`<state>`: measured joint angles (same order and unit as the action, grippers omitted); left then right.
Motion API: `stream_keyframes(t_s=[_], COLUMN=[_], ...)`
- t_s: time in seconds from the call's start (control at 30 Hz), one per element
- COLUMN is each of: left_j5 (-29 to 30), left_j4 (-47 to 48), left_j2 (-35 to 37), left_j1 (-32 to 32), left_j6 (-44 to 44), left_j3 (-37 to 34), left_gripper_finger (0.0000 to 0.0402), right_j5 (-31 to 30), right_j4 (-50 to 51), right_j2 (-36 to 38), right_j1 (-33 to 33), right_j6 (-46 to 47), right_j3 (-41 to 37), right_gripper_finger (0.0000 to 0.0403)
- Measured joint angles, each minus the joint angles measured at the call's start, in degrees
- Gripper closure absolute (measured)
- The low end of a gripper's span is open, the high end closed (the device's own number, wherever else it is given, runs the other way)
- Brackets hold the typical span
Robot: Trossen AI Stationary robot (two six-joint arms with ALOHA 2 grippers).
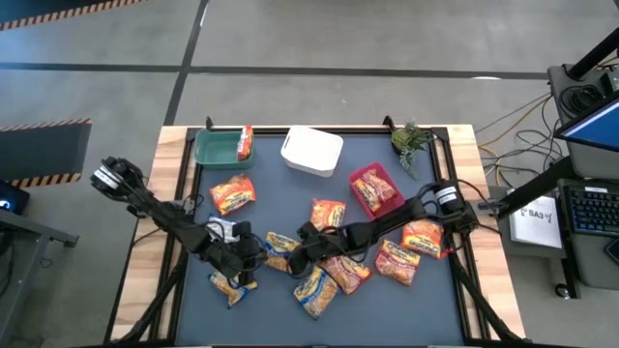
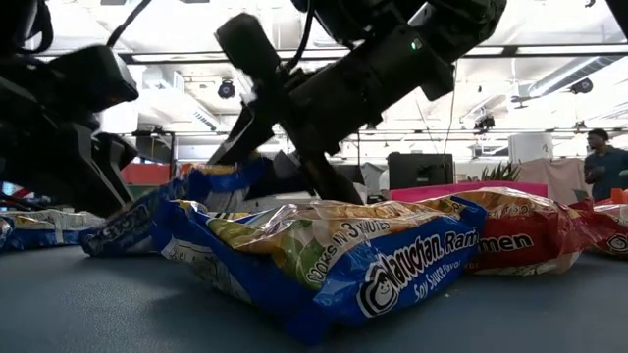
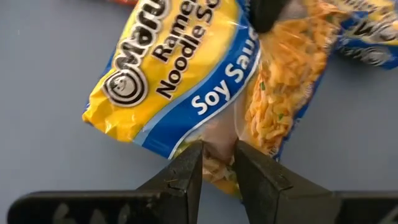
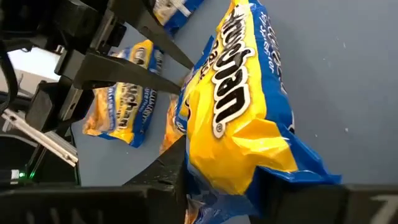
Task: Sort Maruchan noodles
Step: Put the blue noodle pack into the white bin
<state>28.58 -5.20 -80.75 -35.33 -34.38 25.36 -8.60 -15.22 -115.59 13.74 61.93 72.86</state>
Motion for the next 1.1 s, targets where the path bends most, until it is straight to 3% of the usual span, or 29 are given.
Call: stream_keyframes(t_s=[0.2, 0.4, 0.67, 0.77, 0.93, 1.1], left_j5=[0.5, 2.6, 14.3, 17.3, 17.5, 17.4], left_j4=[1.4, 5.1, 5.7, 5.0, 2.9, 3.0], left_j2=[5.9, 14.5, 24.0, 26.1, 28.8, 30.5], left_j1=[0.0, 0.1, 0.5, 1.1, 4.2, 8.9], left_j6=[3.7, 9.9, 22.0, 26.8, 35.9, 44.1], left_j3=[0.0, 0.0, 0.1, 0.1, 0.5, 2.6], left_gripper_finger=[0.0325, 0.0325, 0.0325, 0.0325, 0.0325, 0.0325], right_j5=[-0.2, -3.0, -12.3, -16.5, -21.7, -19.2], right_j4=[3.8, 14.5, 24.8, 25.7, 25.5, 25.4], right_j2=[4.1, 10.8, 20.3, 22.4, 23.1, 22.8], right_j1=[-0.7, -2.0, -5.6, -8.0, -12.7, -18.1], right_j6=[-2.9, -6.2, -12.4, -15.6, -20.3, -22.2], right_j3=[0.0, 0.0, 0.0, 0.0, 0.0, 0.0], right_gripper_finger=[0.0306, 0.0306, 0.0306, 0.0306, 0.0305, 0.0305])
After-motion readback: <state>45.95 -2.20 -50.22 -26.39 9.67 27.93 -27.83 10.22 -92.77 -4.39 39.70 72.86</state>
